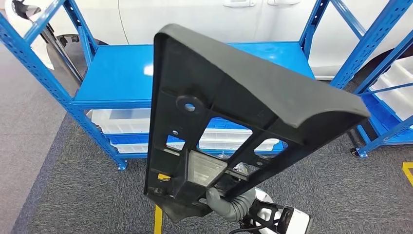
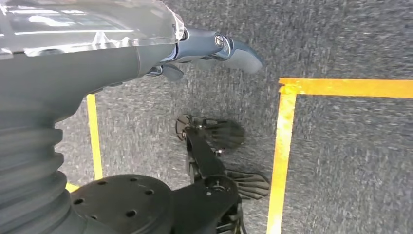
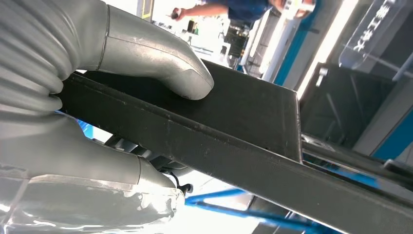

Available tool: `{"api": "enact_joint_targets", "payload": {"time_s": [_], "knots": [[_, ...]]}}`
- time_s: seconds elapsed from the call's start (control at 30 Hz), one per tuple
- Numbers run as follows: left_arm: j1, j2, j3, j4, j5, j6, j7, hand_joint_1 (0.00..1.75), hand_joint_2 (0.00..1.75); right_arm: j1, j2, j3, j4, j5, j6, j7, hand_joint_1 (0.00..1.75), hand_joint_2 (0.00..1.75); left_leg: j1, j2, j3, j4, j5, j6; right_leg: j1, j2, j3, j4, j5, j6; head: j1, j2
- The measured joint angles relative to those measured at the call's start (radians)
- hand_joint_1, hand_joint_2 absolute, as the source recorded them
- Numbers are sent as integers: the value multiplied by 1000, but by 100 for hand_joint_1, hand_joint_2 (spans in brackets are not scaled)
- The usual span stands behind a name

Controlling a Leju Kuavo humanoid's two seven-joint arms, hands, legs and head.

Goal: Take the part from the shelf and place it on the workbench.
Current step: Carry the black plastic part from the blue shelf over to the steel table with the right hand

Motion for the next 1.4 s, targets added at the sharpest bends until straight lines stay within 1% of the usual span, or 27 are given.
{"api": "enact_joint_targets", "payload": {"time_s": [0.07,0.1,0.13,0.2,0.23,0.27,0.3,0.33,0.4,0.47,0.5,0.57,0.6,0.67,0.73,0.77,0.8,0.83,0.9,0.97,1.07,1.13,1.23,1.27,1.3,1.33,1.4], "knots": [[2,0,0,0,-5,0,-2,0,175,3,0,-6,-1,0,7,0,175,175,2,2,-14,-2,15,16,-2,1,-4,3,4,12,0,0],[2,0,0,0,-8,0,-2,0,175,6,-1,-11,-1,0,10,0,175,175,3,5,-23,-3,26,25,-3,3,-12,20,-19,17,0,0],[1,0,0,0,-11,0,-2,0,175,8,-1,-17,-2,0,13,0,175,175,5,7,-34,-5,38,32,-4,6,-24,55,-60,22,0,0],[0,0,0,0,-13,-3,-3,0,175,13,-2,-26,-2,1,21,0,175,175,4,10,-63,-2,62,40,-7,8,-57,177,-165,29,0,0],[0,0,0,0,-13,-5,-3,0,175,15,-3,-30,-2,1,24,0,175,175,3,10,-79,-1,74,40,-8,8,-68,240,-195,32,0,0],[0,0,0,0,-13,-6,-3,0,175,18,-3,-33,-2,1,26,0,175,175,2,10,-96,2,85,39,-8,8,-69,283,-203,33,0,0],[0,0,0,0,-13,-8,-4,0,175,19,-3,-36,-2,2,27,0,175,175,1,10,-113,6,95,38,-9,8,-55,295,-189,33,0,0],[0,0,0,0,-13,-9,-4,0,175,20,-3,-38,-2,2,27,0,175,175,1,10,-129,10,104,36,-9,8,-22,267,-162,31,0,0],[0,0,0,0,-12,-10,-5,0,175,20,-3,-40,-3,2,27,0,175,175,0,9,-155,19,119,29,-6,8,87,127,-134,20,0,0],[-1,0,1,0,-10,-11,-6,0,175,18,-3,-41,-4,1,32,0,175,175,-1,8,-168,24,131,19,0,8,166,7,-151,7,0,0],[-1,0,2,0,-9,-10,-7,0,175,18,-3,-42,-5,0,35,0,175,175,-1,8,-170,23,138,12,3,8,177,-18,-160,1,0,0],[-1,0,5,0,-5,-10,-9,0,175,17,-3,-44,-5,0,40,0,175,175,1,9,-172,22,147,-1,2,7,170,-27,-148,-14,0,0],[-1,1,8,0,-4,-11,-9,0,175,16,-2,-45,-5,1,41,0,175,175,2,8,-178,32,135,-6,0,5,166,-29,-139,-22,0,0],[-1,1,12,0,-2,-11,-9,0,175,14,1,-45,-4,3,40,0,175,175,5,6,-207,109,65,-13,-2,2,152,-33,-121,-33,0,0],[0,1,16,0,-3,-11,-9,0,175,13,4,-45,-1,4,38,0,175,175,6,6,-246,236,-13,-20,-1,2,132,-31,-107,-38,0,0],[0,1,18,0,-3,-10,-9,0,175,13,5,-45,2,5,38,0,175,175,6,6,-255,280,-27,-23,0,1,123,-30,-101,-37,0,0],[0,1,20,0,-3,-9,-8,0,175,12,5,-45,4,5,38,0,175,175,6,6,-247,292,-23,-24,0,1,114,-27,-96,-36,0,0],[0,1,21,0,-3,-7,-7,0,175,12,5,-45,5,6,39,0,175,175,6,6,-219,263,-3,-24,0,1,107,-23,-93,-34,0,0],[0,3,24,0,-5,-2,-5,0,175,8,6,-45,6,10,41,0,175,175,5,6,-125,126,40,-18,1,1,97,-16,-89,-30,0,0],[-1,5,28,0,-8,4,-3,0,175,2,6,-46,1,14,47,0,175,175,2,6,-64,26,53,-8,3,1,91,-10,-85,-22,0,0],[-2,8,37,0,-4,9,-3,0,175,-3,6,-48,-11,16,57,0,175,175,2,6,-62,4,55,9,5,1,85,-7,-79,-5,0,0],[-3,9,43,0,-2,9,-4,0,175,-5,6,-50,-17,17,62,0,175,175,7,8,-66,-3,65,22,4,4,69,28,-106,6,0,0],[-4,10,48,0,-2,9,-6,0,175,-5,6,-56,-22,15,74,0,175,175,8,10,-77,-4,74,32,-3,8,-13,210,-204,18,0,0],[-4,11,50,0,-2,9,-9,0,175,-3,6,-60,-23,13,82,0,175,175,7,12,-81,-2,76,32,-5,8,-36,262,-220,20,0,0],[-3,12,52,0,-2,10,-11,0,175,-2,6,-64,-23,10,90,0,175,175,7,15,-84,0,76,32,-7,8,-43,281,-216,22,0,0],[-3,12,53,0,-2,10,-14,0,175,-2,6,-68,-24,8,95,0,175,175,7,19,-85,3,76,31,-9,7,-29,257,-193,22,0,0],[-4,13,54,0,-2,10,-20,0,175,-2,6,-73,-29,12,97,0,175,175,6,26,-86,8,74,27,-10,-15,36,127,-126,18,0,0]]}}
